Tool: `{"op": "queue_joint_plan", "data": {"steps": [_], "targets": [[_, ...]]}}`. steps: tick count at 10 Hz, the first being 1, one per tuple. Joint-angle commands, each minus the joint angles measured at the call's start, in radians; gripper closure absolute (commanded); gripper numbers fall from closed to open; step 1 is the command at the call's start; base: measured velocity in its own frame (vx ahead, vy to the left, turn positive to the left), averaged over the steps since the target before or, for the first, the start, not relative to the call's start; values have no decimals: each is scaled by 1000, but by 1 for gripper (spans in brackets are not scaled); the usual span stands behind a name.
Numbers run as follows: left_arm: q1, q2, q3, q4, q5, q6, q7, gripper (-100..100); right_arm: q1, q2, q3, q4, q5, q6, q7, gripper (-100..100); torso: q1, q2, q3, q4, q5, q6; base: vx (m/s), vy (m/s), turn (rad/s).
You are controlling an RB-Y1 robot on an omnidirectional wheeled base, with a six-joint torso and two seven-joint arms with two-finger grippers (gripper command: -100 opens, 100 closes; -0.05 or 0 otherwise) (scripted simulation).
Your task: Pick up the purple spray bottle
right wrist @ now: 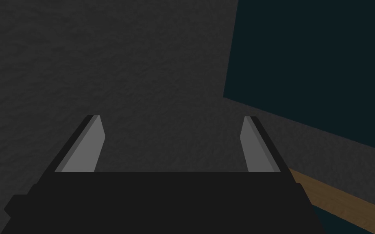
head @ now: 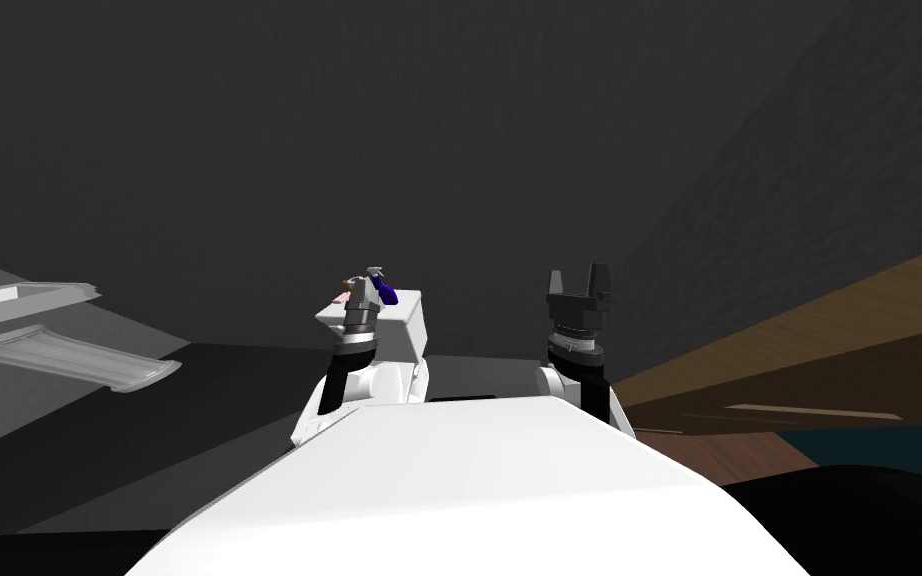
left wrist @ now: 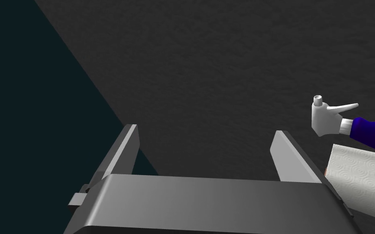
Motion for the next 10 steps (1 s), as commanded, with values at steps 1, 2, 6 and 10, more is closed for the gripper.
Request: {"op": "queue_joint_plan", "data": {"steps": [1, 2, 6, 10], "targets": [[-40, 15, 8, 21, -6, 50, -11, -100, 0, 0, 0, 0, 0, 0, 0, 0, 0, 0, 0, 0, 0, 0, -50, -52, -21], [-40, 15, 8, 21, -6, 72, -11, -100, 0, 0, 0, 0, 0, 0, 0, 0, 0, 0, 0, 0, 0, 0, -38, -36, -16], [-124, 41, 25, 76, -18, 159, -29, -100, 0, 0, 0, 0, 0, 0, 0, 0, 2, -2, -1, 0, 0, 0, -33, -24, -22], [-174, 53, 35, 109, -24, 255, -38, -100, 0, 0, 0, 0, 0, 0, 0, 0, 2, -2, -1, 0, 0, 0, -33, -31, -17]]}}
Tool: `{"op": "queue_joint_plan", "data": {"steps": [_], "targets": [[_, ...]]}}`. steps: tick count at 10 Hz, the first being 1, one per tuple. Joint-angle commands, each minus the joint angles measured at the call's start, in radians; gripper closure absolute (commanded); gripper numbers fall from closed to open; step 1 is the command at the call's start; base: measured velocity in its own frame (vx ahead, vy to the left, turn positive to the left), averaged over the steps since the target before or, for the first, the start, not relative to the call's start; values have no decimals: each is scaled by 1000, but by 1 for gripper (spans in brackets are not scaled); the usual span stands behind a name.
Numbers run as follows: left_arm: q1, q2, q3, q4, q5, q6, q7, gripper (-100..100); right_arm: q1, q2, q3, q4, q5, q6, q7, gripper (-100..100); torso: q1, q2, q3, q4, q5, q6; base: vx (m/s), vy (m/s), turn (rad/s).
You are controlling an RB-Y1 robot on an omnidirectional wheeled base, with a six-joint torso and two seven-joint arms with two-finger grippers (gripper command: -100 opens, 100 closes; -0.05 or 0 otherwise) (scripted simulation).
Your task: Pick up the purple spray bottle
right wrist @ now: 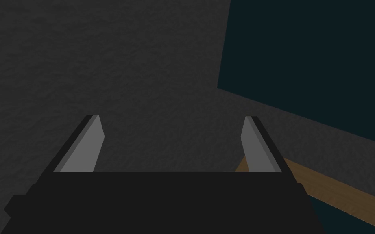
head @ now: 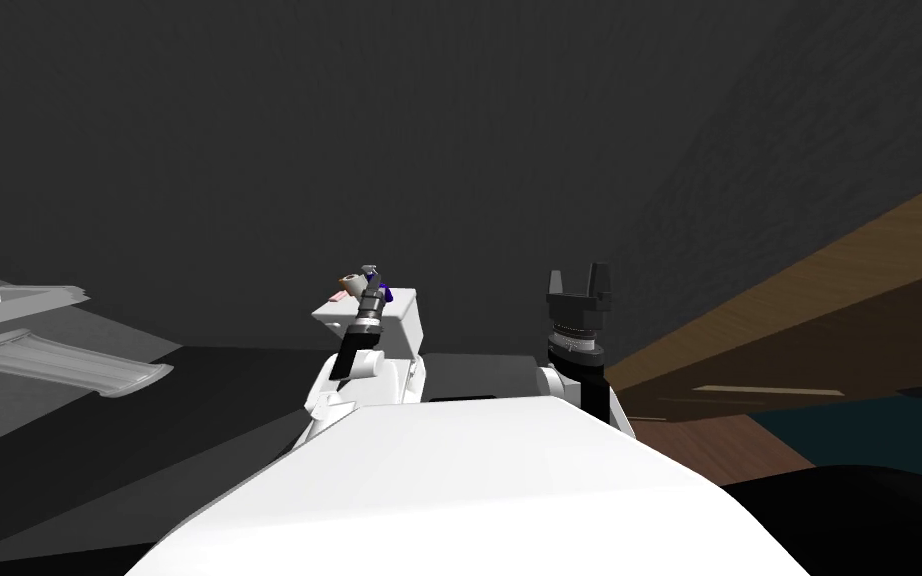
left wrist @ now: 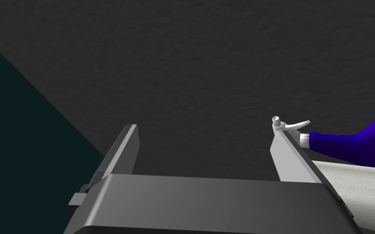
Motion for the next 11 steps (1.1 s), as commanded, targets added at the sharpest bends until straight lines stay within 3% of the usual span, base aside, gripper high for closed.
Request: {"op": "queue_joint_plan", "data": {"steps": [1, 2, 3, 6, 8, 9, 11], "targets": [[-10, 0, 1, 6, -2, 28, -3, -100, 0, 0, 0, 0, 0, 0, 0, 0, 0, 0, 0, 0, 0, 0, -15, -12, 5], [-57, 12, 10, 41, -8, 68, -13, -100, 0, 0, 0, 0, 0, 0, 0, 0, 1, -1, 0, 0, 0, 0, -33, -27, -37], [-60, 12, 10, 41, -8, 96, -13, -100, 0, 0, 0, 0, 0, 0, 0, 0, 0, 0, 0, 0, 0, 0, -41, -30, -23], [-153, 34, 31, 120, -22, 191, -33, -100, 0, 0, 0, 0, 0, 0, 0, 0, 0, 1, 0, 0, 0, 0, -48, -42, -32], [-167, 34, 31, 122, -22, 237, -33, -100, 0, 0, 0, 0, 0, 0, 0, 0, 0, 1, 0, 0, 0, 0, -30, -19, -9], [-212, 45, 41, 167, -29, 269, -43, -100, 0, 0, 0, 0, 0, 0, 0, 0, 1, 0, 0, 0, 0, 0, -30, -29, -46], [-224, 45, 41, 167, -29, 309, -43, -100, 0, 0, 0, 0, 0, 0, 0, 0, 0, 0, 0, 0, 0, 0, -21, -22, -9]]}}
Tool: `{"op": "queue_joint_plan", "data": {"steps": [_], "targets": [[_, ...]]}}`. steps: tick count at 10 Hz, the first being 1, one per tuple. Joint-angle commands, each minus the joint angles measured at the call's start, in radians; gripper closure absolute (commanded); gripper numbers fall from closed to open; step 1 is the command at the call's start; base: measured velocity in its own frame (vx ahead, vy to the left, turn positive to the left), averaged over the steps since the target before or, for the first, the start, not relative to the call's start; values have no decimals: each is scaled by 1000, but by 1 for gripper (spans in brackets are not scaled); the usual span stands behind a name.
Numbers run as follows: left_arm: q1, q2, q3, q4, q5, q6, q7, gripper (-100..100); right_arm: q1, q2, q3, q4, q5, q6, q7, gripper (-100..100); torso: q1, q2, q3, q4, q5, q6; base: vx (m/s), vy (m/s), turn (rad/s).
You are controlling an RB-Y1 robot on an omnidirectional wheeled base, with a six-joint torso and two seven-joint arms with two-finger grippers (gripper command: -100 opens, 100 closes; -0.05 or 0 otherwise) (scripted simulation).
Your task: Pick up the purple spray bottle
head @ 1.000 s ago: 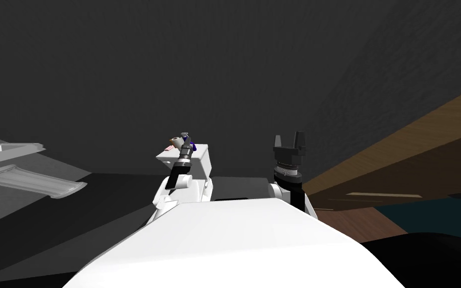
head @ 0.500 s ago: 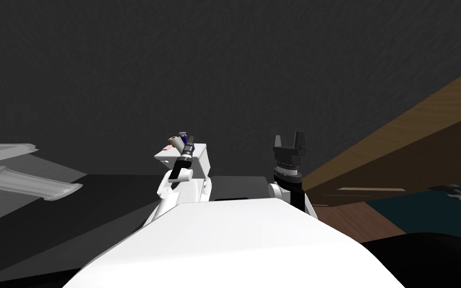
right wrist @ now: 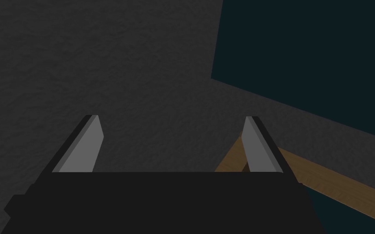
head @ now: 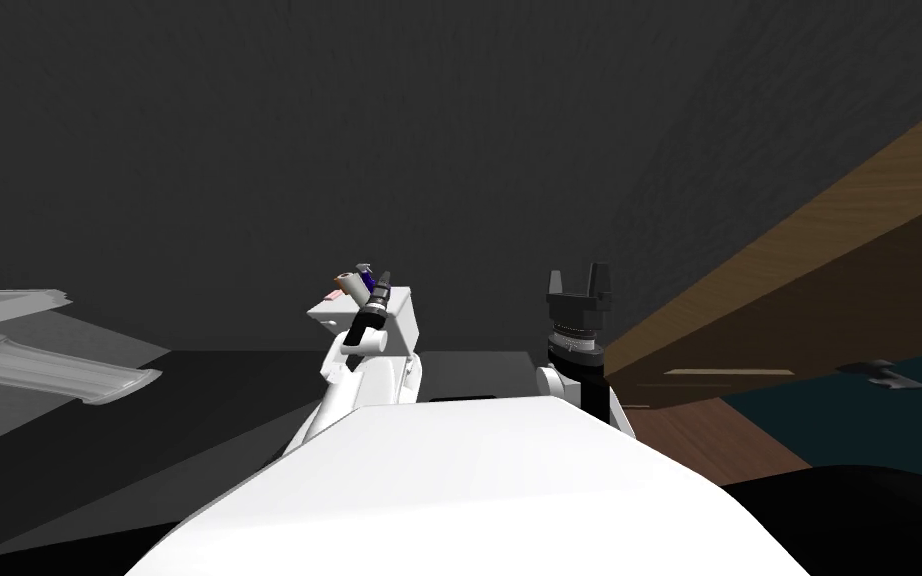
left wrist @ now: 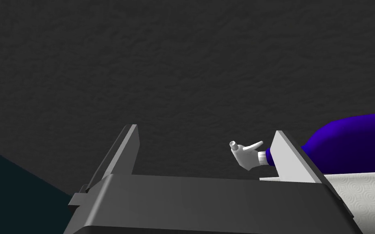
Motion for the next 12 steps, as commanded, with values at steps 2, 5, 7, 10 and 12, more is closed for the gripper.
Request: {"op": "queue_joint_plan", "data": {"steps": [2, 5, 7, 10, 12], "targets": [[-64, 17, 12, 51, -4, 74, -8, -100, 0, 0, 0, 0, 0, 0, 0, 0, -1, 0, 0, 0, 0, 0, -31, -27, -38], [-124, 28, 23, 101, -12, 153, -18, -100, 0, 0, 0, 0, 0, 0, 0, 0, 0, 1, 0, 0, 0, 0, -25, -22, -21], [-169, 39, 33, 149, -19, 201, -27, -100, 0, 0, 0, 0, 0, 0, 0, 0, 0, 0, 0, 0, 0, 0, -15, -17, -21], [-231, 50, 44, 203, -26, 273, -36, -100, 0, 0, 0, 0, 0, 0, 0, 0, 0, 0, 0, 0, 0, 0, -16, -17, -20], [-245, 50, 44, 209, -26, 308, -36, -100, 0, 0, 0, 0, 0, 0, 0, 0, 0, 0, 0, 0, 0, 0, -15, -12, -14]]}}
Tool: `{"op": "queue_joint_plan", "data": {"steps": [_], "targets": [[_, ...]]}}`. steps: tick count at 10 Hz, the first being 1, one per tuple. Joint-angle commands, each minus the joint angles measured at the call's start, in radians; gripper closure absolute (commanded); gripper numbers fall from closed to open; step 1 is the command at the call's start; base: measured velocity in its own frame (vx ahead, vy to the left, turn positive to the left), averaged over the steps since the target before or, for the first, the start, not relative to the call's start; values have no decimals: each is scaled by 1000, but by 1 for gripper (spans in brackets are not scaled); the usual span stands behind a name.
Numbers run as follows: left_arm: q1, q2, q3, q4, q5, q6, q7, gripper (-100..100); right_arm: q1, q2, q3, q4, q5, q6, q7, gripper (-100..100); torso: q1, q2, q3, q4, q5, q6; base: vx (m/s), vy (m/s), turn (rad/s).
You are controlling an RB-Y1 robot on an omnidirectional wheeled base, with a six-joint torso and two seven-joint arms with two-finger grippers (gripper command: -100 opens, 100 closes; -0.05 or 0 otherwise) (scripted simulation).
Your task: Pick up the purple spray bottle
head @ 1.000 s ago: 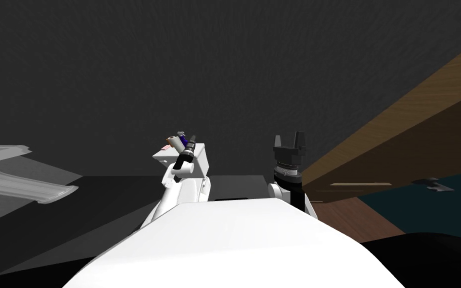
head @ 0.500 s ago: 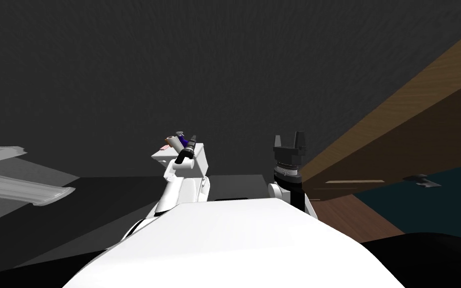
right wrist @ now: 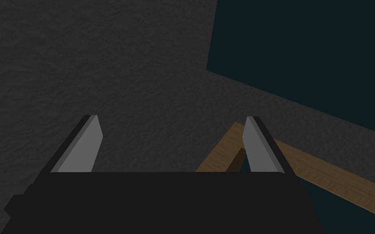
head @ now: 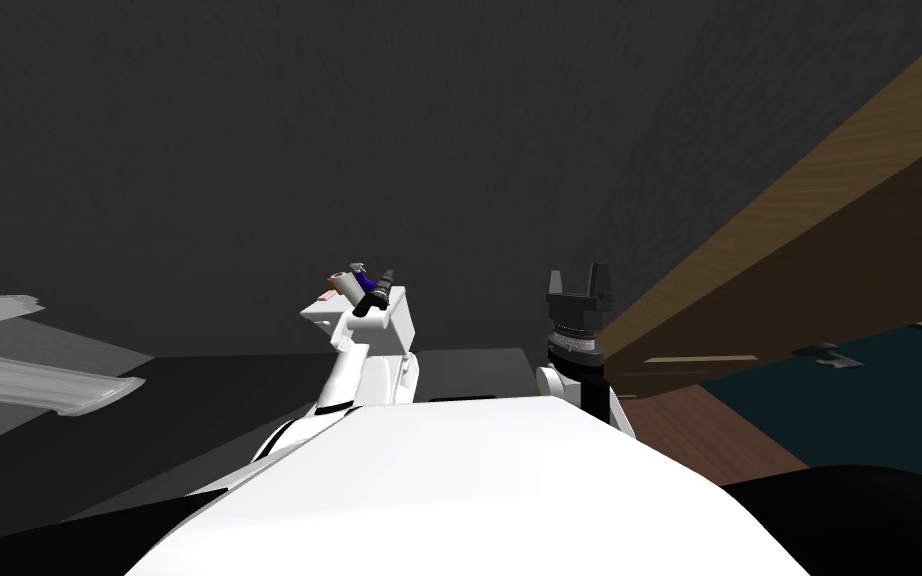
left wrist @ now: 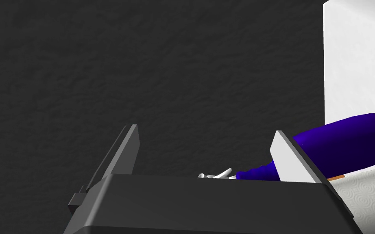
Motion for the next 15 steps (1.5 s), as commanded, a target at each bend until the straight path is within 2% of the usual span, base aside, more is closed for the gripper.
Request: {"op": "queue_joint_plan", "data": {"steps": [1, 2, 4, 5, 6, 8, 9, 10, 12, 13, 14, 15], "targets": [[-50, 12, 10, 50, -7, 50, -9, -100, 0, 0, 0, 0, 0, 0, 0, 0, 0, 0, 0, 0, 0, 0, -17, -20, -34], [-65, 12, 10, 61, -7, 75, -9, -100, 0, 0, 0, 0, 0, 0, 0, 0, -1, 0, 0, 0, 0, 0, -18, -15, -34], [-127, 24, 20, 120, -14, 138, -18, -100, 0, 0, 0, 0, 0, 0, 0, 0, 0, 0, 0, 0, 0, 0, -18, -14, -36], [-127, 24, 20, 120, -14, 153, -18, -100, 0, 0, 0, 0, 0, 0, 0, 0, 0, 0, 0, 0, 0, 0, -6, -6, 7], [-177, 36, 30, 172, -21, 188, -26, -100, 0, 0, 0, 0, 0, 0, 0, 0, 0, 0, 0, 0, 0, 0, -9, -9, -40], [-189, 36, 30, 181, -21, 223, -26, -100, 0, 0, 0, 0, 0, 0, 0, 0, 0, 0, 0, 0, 0, 0, -4, -3, -14], [-238, 49, 40, 231, -28, 262, -33, -100, 0, 0, 0, 0, 0, 0, 0, 0, 0, 0, 0, 0, 0, 0, -6, -5, -37], [-251, 49, 40, 244, -28, 288, -33, -100, 0, 0, 0, 0, 0, 0, 0, 0, 0, -1, 0, 0, 0, 0, -6, -4, -29], [-312, 61, 49, 308, -35, 343, -41, -100, 0, 0, 0, 0, 0, 0, 0, 0, 0, -1, 0, 0, 0, 0, -4, -1, -32], [-312, 61, 49, 308, -35, 358, -41, -100, 0, 0, 0, 0, 0, 0, 0, 0, 1, -1, 0, 0, 0, 0, 0, 0, 0], [-357, 74, 57, 353, -42, 394, -47, -100, 0, 0, 0, 0, 0, 0, 0, 0, 1, -1, 0, 0, 0, 0, 0, 2, -38], [-373, 74, 57, 372, -42, 420, -47, -100, 0, 0, 0, 0, 0, 0, 0, 0, 1, -1, 0, 0, 0, 0, 1, 5, -21]]}}
